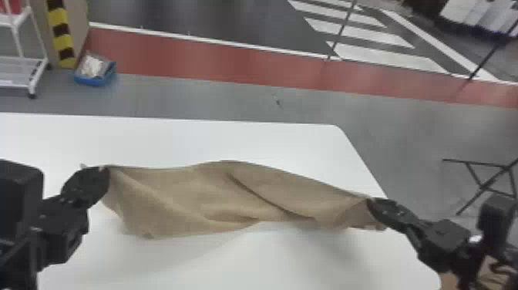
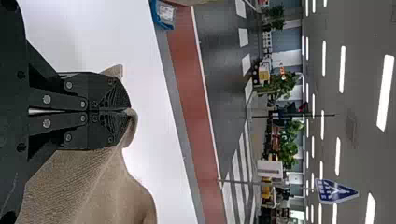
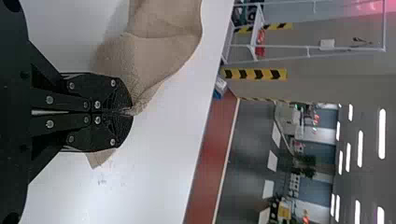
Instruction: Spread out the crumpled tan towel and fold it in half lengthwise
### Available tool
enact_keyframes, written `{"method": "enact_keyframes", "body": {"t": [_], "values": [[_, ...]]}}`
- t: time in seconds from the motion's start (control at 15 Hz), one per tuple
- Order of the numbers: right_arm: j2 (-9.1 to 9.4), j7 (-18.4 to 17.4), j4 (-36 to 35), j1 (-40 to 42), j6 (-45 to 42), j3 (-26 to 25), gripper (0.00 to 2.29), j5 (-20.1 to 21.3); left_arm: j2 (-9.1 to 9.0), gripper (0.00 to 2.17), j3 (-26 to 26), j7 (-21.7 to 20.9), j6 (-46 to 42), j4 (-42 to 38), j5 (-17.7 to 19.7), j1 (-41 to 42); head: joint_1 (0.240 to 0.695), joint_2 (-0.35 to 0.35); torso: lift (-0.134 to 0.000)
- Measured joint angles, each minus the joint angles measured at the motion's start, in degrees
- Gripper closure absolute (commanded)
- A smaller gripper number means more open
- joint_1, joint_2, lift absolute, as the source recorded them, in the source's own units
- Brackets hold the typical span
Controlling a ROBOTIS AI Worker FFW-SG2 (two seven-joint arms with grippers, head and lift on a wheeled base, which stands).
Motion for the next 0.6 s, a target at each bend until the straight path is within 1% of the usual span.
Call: {"method": "enact_keyframes", "body": {"t": [0.07, 0.2, 0.33, 0.4, 0.47, 0.6], "values": [[-0.99, -1.3, 0.3, -2.2, 1.4, -3.2, 1.51, -1.3, 0.42, 2.12, 1.1, 0.0, 0.2, -0.8, 0.4, 0.5, 0.695, -0.35, -0.124], [-4.68, -4.1, 3.6, -6.4, 4.7, -8.7, 1.51, -2.6, 1.15, 2.12, 2.6, 0.2, 0.3, -1.8, 1.2, 1.0, 0.695, -0.35, -0.124], [-8.96, -6.4, 8.2, -8.7, 6.8, -11.5, 1.51, -3.2, 1.61, 2.12, 2.8, 0.0, 0.3, -2.2, 1.4, 1.2, 0.695, -0.35, -0.124], [-10.43, -7.2, 10.2, -9.0, 7.1, -12.2, 1.51, -3.4, 1.72, 2.12, 2.9, -0.1, 0.3, -2.2, 1.4, 1.3, 0.695, -0.35, -0.124], [-11.1, -7.5, 11.5, -9.1, 7.1, -12.6, 1.51, -3.7, 1.78, 2.12, 2.9, -0.1, 0.2, -2.2, 1.5, 1.3, 0.695, -0.35, -0.124], [-11.44, -8.1, 13.1, -9.2, 7.0, -12.2, 1.51, -4.1, 1.78, 2.12, 2.9, 0.1, 0.1, -2.0, 1.5, 1.1, 0.695, -0.35, -0.124]]}}
